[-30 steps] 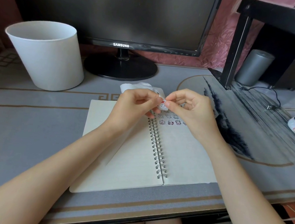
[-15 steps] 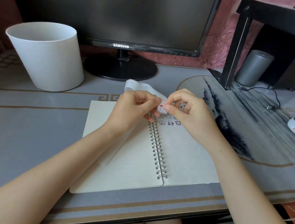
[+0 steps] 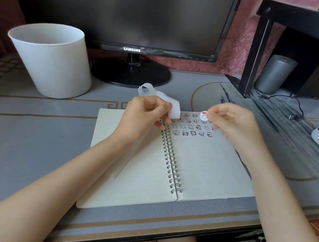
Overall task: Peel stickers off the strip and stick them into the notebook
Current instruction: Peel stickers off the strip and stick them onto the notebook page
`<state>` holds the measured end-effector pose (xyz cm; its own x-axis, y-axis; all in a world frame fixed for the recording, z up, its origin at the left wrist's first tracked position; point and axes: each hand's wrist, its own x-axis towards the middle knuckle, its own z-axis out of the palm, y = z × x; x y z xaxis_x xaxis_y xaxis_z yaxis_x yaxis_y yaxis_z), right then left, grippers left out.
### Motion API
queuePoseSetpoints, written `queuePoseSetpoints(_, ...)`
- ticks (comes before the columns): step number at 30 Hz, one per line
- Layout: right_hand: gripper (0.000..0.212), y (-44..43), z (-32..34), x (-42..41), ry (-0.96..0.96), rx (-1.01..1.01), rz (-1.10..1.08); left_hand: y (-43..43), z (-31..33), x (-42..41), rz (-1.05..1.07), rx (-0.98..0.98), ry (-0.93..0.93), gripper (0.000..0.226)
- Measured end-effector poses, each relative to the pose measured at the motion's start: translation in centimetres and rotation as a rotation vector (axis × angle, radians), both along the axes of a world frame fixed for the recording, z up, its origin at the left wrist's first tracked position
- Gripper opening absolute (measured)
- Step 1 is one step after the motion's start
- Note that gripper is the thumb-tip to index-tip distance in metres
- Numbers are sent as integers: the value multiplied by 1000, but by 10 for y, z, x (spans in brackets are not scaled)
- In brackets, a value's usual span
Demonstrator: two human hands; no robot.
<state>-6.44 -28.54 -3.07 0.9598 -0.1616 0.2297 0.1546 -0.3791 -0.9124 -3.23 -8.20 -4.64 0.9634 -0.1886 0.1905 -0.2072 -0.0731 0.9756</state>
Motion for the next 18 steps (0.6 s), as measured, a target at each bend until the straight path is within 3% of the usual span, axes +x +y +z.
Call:
queuePoseSetpoints(6,2,-29,-13,-5,260,72,-194,-1,-1,0,-3,8,-2,22)
queuePoseSetpoints(18,2,-33,-20,-2,278,13,-239,0,-1,1,-10,0,-8,22)
